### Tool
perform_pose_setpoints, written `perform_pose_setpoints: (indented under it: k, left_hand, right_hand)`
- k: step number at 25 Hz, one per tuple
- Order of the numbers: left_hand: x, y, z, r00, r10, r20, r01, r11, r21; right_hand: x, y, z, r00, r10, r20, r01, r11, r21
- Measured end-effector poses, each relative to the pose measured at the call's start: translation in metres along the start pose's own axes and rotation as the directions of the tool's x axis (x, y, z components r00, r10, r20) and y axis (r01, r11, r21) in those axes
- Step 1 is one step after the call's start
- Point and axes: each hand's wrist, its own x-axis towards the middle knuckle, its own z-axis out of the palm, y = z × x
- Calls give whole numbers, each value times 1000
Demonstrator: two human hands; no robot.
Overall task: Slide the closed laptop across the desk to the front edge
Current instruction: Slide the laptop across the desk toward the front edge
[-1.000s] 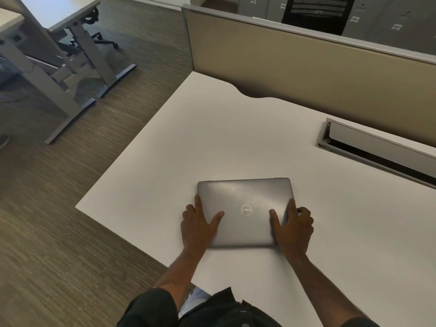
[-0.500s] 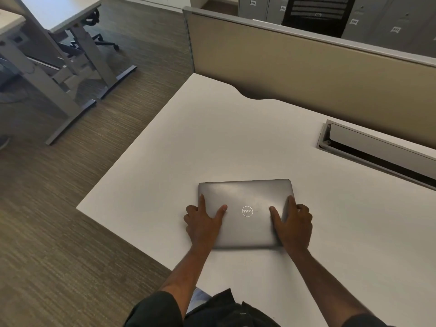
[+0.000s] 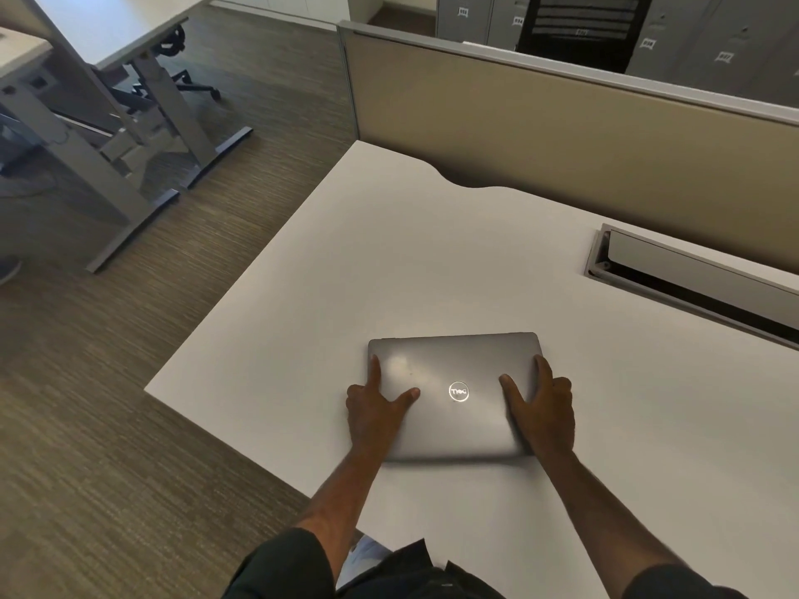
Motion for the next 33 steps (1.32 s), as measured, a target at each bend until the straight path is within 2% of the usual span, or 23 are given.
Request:
perform_pose_setpoints:
  k: [8,13,21,33]
  left_hand:
    - [11,0,-6,993,77,87,-82,995,57]
    - [17,12,-6,980,155,127,-165,983,74]
    - [30,33,-2,926,269,264,-324,927,192]
    - [39,30,12,869,333,366,-432,871,232]
  right_hand:
    - [-15,0,1,996,38,-84,-36,999,30]
    - [-27,7,-3,981,139,-138,-128,988,88]
    - [-54,18,-6,935,280,-216,-242,952,188]
    - [-73,32,-1,909,347,-230,-311,933,182]
